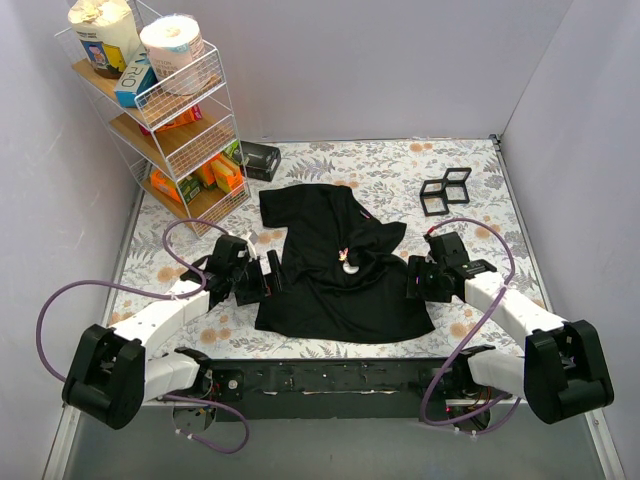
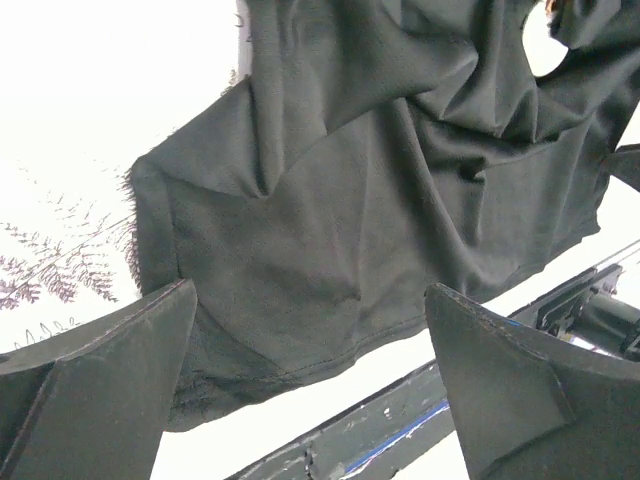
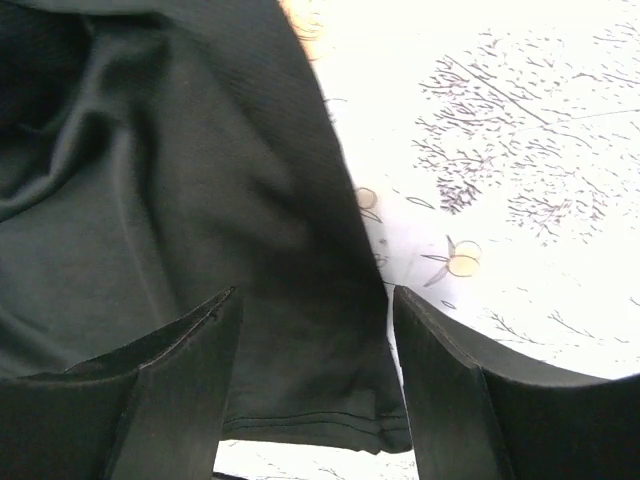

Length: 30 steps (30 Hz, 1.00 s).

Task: Pin the brooch onto the clothing
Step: Flatten out the clothes at the center of the board.

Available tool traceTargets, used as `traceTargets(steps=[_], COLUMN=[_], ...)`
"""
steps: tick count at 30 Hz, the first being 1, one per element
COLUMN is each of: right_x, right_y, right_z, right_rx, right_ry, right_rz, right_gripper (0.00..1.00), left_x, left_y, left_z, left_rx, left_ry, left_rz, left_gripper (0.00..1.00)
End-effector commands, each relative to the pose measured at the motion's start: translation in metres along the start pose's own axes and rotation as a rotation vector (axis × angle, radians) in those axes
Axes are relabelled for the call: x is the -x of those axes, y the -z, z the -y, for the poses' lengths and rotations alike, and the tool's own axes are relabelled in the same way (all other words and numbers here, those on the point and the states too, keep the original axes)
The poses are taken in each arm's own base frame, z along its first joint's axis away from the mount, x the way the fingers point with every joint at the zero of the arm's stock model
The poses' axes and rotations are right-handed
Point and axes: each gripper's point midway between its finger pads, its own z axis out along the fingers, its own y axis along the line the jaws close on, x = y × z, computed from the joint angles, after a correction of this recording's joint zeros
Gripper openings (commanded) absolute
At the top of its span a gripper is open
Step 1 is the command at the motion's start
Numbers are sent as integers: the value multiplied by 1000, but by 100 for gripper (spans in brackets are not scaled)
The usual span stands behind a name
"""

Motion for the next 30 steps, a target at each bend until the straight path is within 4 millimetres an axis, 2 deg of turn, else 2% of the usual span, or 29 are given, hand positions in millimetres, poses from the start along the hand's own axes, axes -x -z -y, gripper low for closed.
traceTargets(steps=[1, 7, 10, 12, 14, 15, 17, 19, 20, 21, 24, 25, 28, 29, 30], right_x=[-7, -17, -20, -23, -31, -31, -35, -34, -34, -33, -38, -42, -57, -61, -66], right_y=[0, -8, -9, -9, -9, -8, -7, -3, -1, 2, 9, 12, 11, 11, 10], right_z=[22, 23, 15, 11, 4, 3, 3, 0, -1, -3, -5, -5, -3, -3, -3], right_rx=[-111, -122, -80, -58, -18, -15, -13, -5, 0, 6, 17, 13, 18, 18, 15], right_ry=[-27, -41, -55, -69, -73, -77, -79, -84, -88, -100, -123, -131, -160, -168, -175], right_rz=[19, -17, -19, -22, -42, -41, -52, -43, -36, -29, -27, -34, -59, -69, -79], right_gripper=[69, 66, 62, 55, 43, 33, 21, 15, 7, 4, 1, 1, 1, 1, 1], left_x=[2, -15, -1, 7, 11, 9, 6, 5, 9, 9, 7, 3, -12, -20, -23], left_y=[1, -3, 3, 8, 11, 10, 8, 5, 6, 6, 2, -1, -13, -18, -21], left_z=[-13, -44, -40, -43, -45, -49, -52, -52, -50, -51, -49, -44, -49, -49, -48], left_rx=[77, 230, 235, 264, 282, 299, 316, 325, 328, 335, 318, 288, 273, 255, 240], left_ry=[104, 141, 138, 126, 115, 109, 97, 77, 67, 57, 31, 31, 27, 25, 24], left_rz=[39, -19, 42, 80, 95, 88, 64, 43, 49, 47, 23, -5, -78, -120, -139], left_gripper=[98, 98, 98, 98, 98, 98, 98, 98, 98, 98, 98, 98, 98, 97, 86])
